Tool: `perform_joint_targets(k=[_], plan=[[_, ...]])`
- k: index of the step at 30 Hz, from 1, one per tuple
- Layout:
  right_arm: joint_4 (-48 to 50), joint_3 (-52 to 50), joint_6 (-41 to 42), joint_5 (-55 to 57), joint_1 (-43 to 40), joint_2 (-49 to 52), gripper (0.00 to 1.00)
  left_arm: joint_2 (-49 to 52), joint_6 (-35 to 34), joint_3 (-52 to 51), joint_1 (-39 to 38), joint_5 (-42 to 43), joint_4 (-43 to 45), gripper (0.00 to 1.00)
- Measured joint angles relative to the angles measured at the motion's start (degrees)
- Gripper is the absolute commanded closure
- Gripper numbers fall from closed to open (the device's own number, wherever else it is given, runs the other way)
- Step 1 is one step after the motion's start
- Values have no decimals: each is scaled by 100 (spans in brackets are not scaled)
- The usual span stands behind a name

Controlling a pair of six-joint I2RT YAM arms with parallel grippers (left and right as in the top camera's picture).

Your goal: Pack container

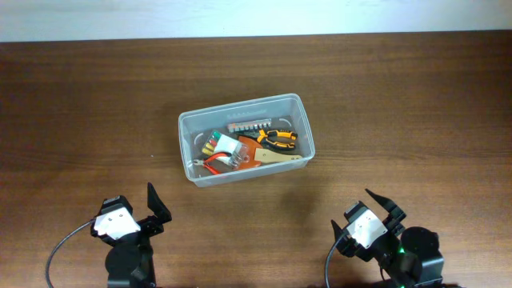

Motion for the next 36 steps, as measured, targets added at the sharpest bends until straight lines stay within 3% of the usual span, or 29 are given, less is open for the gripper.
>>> perform_joint_targets(k=[13,36], plan=[[-39,-826,15,-673,-4,-577,1,0,0,2,0,0,0,1],[-37,-831,17,-789,-4,-647,1,0,0,2,0,0,0,1]])
